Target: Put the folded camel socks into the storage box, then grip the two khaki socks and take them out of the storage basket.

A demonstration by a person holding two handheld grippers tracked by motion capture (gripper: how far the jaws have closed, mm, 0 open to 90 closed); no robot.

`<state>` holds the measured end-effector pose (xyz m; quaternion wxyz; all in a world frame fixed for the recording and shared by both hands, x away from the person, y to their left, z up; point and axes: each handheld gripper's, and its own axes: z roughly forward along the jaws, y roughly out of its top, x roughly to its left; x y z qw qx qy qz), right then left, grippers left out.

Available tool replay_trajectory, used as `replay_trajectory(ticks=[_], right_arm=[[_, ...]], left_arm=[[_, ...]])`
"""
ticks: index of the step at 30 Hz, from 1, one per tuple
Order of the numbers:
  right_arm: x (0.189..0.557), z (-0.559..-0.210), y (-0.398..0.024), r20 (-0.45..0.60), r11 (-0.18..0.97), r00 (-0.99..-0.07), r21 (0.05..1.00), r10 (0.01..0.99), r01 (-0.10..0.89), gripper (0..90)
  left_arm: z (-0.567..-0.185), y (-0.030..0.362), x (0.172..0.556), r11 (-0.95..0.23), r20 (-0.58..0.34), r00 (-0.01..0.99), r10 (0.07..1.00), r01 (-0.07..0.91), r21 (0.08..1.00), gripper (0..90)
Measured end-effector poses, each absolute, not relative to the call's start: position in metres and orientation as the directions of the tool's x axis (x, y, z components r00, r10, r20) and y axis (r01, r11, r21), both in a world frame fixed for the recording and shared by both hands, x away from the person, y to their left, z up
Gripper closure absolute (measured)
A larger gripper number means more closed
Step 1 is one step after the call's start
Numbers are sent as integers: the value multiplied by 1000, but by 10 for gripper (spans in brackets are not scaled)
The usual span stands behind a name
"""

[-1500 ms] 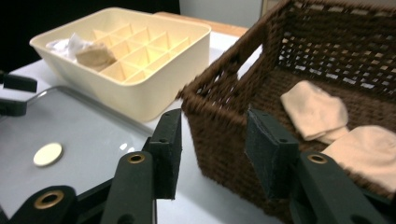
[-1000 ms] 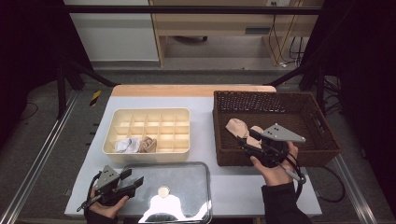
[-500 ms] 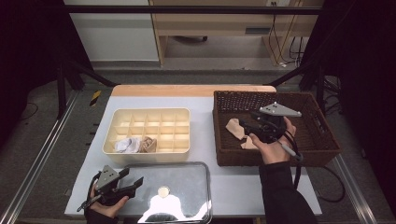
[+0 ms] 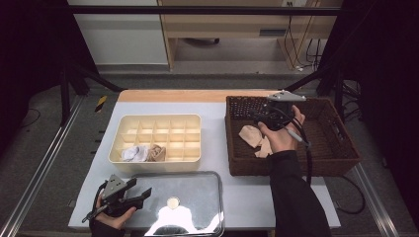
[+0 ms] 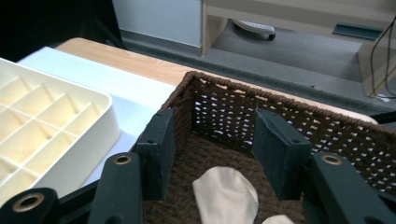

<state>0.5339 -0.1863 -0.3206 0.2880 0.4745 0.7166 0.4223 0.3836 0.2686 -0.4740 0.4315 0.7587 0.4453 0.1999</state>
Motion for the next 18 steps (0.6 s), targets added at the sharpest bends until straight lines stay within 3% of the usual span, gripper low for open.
replay_trajectory(ticks=[18], right_arm=[[579, -355, -178, -30, 216, -352, 836, 935, 504, 508]], left_arm=[[-474, 271, 384, -218, -89, 514, 853, 506, 834, 310]])
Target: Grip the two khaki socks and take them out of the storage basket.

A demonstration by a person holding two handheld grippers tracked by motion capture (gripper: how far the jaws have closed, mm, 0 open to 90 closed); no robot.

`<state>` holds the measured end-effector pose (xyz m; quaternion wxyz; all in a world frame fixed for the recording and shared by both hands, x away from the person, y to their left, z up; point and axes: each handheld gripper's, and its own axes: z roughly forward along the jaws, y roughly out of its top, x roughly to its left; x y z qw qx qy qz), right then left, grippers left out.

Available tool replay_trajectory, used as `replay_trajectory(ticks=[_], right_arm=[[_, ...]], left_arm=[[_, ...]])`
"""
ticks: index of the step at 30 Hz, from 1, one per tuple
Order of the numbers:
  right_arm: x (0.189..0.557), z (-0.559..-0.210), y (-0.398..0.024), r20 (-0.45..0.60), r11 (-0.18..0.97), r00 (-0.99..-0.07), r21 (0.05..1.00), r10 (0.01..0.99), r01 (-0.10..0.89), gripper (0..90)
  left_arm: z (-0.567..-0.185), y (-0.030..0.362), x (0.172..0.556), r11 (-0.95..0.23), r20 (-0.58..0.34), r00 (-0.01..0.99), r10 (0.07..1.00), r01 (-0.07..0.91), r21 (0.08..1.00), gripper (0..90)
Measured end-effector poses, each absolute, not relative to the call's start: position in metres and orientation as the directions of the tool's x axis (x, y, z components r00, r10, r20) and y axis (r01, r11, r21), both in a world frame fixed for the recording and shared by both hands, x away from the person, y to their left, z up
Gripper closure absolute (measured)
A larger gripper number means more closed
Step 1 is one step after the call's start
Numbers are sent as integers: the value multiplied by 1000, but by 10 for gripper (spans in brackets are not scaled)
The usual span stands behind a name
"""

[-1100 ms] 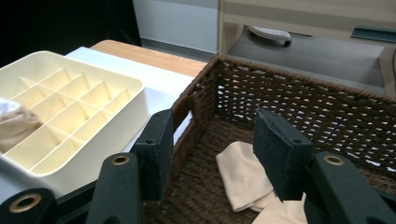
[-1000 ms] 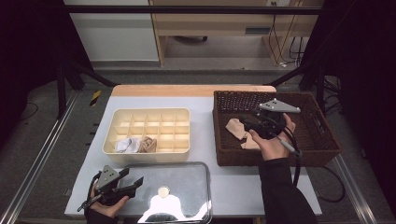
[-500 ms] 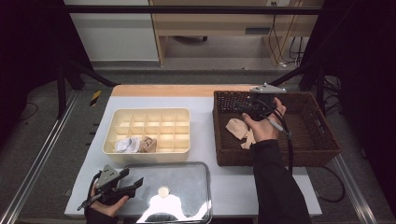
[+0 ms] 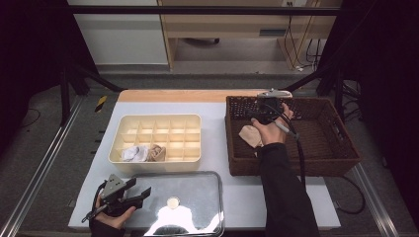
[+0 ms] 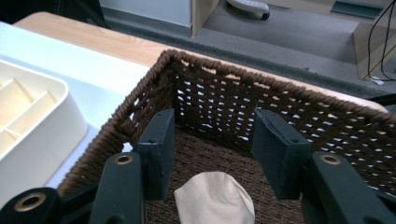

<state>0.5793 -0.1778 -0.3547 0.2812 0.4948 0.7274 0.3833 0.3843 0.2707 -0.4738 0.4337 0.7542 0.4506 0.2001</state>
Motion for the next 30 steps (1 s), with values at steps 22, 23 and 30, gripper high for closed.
replay_trajectory(ticks=[22, 23, 30], right_arm=[[599, -412, -187, -30, 240, -316, 720, 948, 651, 516], [599, -415, -189, -27, 237, -311, 711, 950, 662, 512], [601, -421, -190, -10, 226, -298, 676, 954, 702, 477]], left_arm=[[-475, 269, 384, -229, -80, 515, 854, 509, 829, 311], [-475, 269, 384, -230, -80, 515, 854, 510, 829, 311], [-475, 269, 384, -232, -80, 518, 851, 509, 829, 311]])
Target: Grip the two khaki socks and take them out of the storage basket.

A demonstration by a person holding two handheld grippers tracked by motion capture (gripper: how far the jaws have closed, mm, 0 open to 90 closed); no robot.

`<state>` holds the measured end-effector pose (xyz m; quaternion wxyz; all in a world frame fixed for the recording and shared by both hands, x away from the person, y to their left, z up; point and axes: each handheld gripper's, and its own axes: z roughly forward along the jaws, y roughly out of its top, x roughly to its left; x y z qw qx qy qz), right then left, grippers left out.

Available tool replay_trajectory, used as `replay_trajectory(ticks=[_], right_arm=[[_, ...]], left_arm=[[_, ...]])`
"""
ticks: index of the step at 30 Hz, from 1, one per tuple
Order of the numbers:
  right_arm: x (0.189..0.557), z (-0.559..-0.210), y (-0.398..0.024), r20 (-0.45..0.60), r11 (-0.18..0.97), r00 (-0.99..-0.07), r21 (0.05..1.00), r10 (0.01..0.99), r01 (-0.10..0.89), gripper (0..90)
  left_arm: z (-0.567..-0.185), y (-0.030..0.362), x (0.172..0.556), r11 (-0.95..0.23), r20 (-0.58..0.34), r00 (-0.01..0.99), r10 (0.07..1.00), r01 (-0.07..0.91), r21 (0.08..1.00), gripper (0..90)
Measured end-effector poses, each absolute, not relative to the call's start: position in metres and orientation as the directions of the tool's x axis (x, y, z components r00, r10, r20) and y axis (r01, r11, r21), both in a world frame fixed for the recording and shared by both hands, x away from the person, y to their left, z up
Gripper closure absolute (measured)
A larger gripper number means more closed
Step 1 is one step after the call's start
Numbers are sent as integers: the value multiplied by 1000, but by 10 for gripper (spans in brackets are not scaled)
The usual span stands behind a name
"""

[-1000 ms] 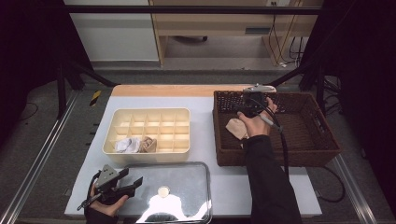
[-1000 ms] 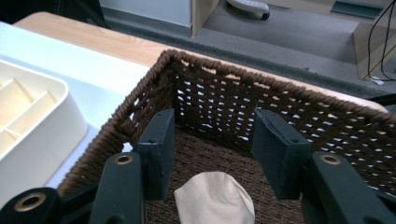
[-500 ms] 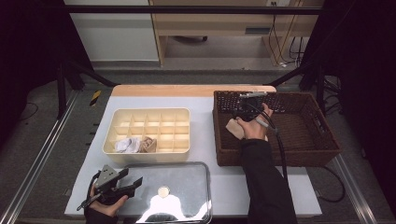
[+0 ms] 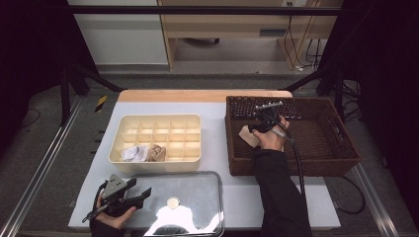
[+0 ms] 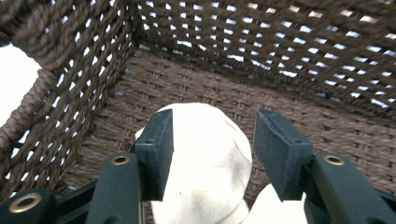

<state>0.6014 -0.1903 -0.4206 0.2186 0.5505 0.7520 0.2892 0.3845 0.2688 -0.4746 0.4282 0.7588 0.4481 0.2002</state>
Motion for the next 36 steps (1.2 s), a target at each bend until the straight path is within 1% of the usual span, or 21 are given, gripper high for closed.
replay_trajectory(ticks=[6, 12, 16, 19, 20, 23, 26, 27, 28, 32, 36], right_arm=[[604, -427, -189, -7, 234, -296, 631, 955, 740, 446], [607, -433, -190, 32, 215, -288, 588, 957, 780, 423], [609, -437, -190, 37, 220, -293, 572, 955, 790, 431], [610, -440, -189, 34, 238, -303, 538, 952, 809, 457], [610, -441, -188, 40, 237, -302, 527, 952, 816, 468], [611, -443, -187, 41, 250, -315, 513, 948, 821, 560], [610, -444, -187, 38, 262, -324, 503, 945, 824, 671], [610, -443, -187, 39, 264, -327, 504, 944, 822, 726], [609, -442, -187, 38, 264, -326, 501, 944, 824, 751], [606, -435, -188, 30, 258, -318, 513, 948, 818, 786], [601, -423, -190, 20, 229, -295, 580, 955, 782, 792]], left_arm=[[-475, 269, 385, -234, -78, 520, 850, 507, 829, 312], [-474, 269, 384, -231, -80, 520, 851, 506, 831, 314], [-475, 269, 385, -233, -79, 521, 850, 506, 830, 315], [-475, 269, 384, -234, -78, 523, 849, 505, 831, 317], [-475, 269, 384, -235, -77, 523, 849, 505, 830, 318], [-475, 269, 384, -238, -75, 523, 849, 505, 830, 319], [-475, 268, 384, -239, -74, 523, 849, 505, 829, 320], [-475, 268, 384, -239, -74, 523, 849, 505, 829, 319], [-475, 268, 384, -238, -74, 523, 849, 505, 829, 320], [-475, 268, 385, -239, -74, 522, 850, 506, 829, 320], [-475, 268, 384, -240, -72, 522, 850, 505, 829, 321]])
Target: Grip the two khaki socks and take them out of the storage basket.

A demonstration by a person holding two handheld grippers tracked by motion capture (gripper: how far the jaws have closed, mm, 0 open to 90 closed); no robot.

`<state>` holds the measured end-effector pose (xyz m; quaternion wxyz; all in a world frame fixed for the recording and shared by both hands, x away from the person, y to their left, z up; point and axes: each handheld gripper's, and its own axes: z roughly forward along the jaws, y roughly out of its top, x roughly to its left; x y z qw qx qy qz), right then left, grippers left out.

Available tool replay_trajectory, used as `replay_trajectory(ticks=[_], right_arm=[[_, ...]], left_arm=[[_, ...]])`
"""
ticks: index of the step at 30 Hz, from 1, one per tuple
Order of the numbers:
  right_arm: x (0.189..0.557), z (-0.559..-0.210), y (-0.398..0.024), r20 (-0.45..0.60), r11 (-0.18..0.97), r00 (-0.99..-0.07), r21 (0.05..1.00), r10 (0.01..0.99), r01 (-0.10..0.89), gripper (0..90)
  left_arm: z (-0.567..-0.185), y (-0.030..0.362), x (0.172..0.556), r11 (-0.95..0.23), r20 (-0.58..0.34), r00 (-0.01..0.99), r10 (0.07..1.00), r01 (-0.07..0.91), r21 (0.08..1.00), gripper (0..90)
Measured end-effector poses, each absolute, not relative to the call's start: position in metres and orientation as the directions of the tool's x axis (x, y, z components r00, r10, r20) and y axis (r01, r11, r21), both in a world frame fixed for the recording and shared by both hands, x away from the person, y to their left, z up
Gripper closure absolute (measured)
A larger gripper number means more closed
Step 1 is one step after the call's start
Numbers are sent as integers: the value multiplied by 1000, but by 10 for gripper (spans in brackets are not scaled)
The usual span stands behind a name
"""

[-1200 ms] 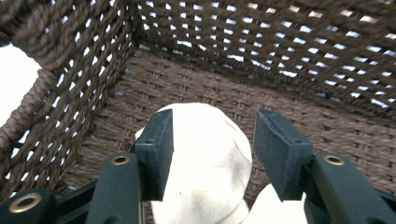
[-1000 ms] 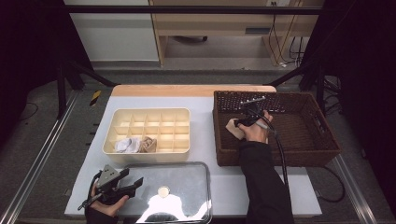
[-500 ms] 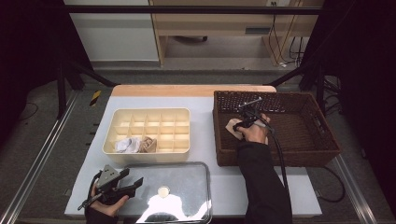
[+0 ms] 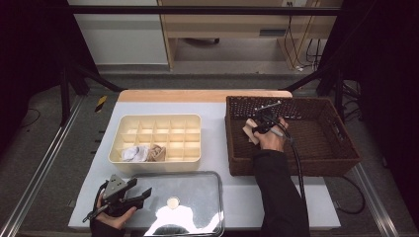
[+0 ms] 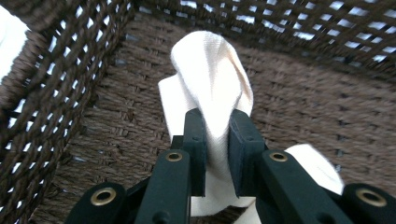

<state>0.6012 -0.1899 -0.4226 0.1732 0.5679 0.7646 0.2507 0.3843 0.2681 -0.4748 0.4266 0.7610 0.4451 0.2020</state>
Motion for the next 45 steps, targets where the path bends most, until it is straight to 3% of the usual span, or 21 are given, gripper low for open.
replay_trajectory(ticks=[15, 27, 45], right_arm=[[573, -379, -203, 47, 200, -335, 721, 941, 663, 797], [574, -381, -201, 29, 223, -349, 718, 937, 659, 806], [514, -329, -218, 103, 152, -449, 855, 888, 496, 820]], left_arm=[[-476, 267, 385, -238, -76, 521, 850, 509, 827, 321], [-475, 268, 385, -241, -75, 523, 849, 510, 825, 322], [-476, 266, 385, -242, -74, 520, 851, 514, 823, 322]])
